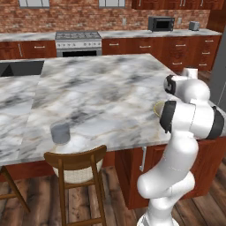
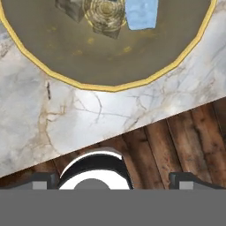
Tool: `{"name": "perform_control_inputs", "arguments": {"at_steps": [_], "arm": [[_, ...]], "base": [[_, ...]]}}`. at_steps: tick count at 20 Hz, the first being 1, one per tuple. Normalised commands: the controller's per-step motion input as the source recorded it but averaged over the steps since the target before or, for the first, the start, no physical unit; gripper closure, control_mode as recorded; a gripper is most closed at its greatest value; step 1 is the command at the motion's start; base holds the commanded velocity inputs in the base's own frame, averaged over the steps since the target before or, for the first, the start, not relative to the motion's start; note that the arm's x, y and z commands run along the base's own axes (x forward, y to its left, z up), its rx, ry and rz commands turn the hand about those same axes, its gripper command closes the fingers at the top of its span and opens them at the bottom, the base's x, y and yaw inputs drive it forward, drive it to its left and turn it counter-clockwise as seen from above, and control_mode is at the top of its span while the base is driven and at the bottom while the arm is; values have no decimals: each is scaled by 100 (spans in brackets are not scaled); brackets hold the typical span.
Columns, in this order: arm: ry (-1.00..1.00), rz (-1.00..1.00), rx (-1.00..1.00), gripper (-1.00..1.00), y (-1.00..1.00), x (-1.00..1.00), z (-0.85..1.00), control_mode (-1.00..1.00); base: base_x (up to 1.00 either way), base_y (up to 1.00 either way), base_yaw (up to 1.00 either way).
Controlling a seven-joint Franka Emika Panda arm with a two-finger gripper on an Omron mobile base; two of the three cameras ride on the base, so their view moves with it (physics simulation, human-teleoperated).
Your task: There are four ice cubes in the ice bowl. Place two ice cubes in each glass of water.
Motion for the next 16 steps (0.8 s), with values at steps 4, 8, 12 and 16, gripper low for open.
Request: {"name": "perform_control_inputs", "arguments": {"at_steps": [4,8,12,16], "arm": [[3,0,2,-100,-9,34,-51,-100],[2,0,8,-100,-27,25,-41,-100],[2,0,7,-100,-14,26,-25,-100],[4,0,2,-100,0,30,-21,-100]], "base": [[0,0,0],[0,0,0],[0,0,0],[0,0,0]]}}
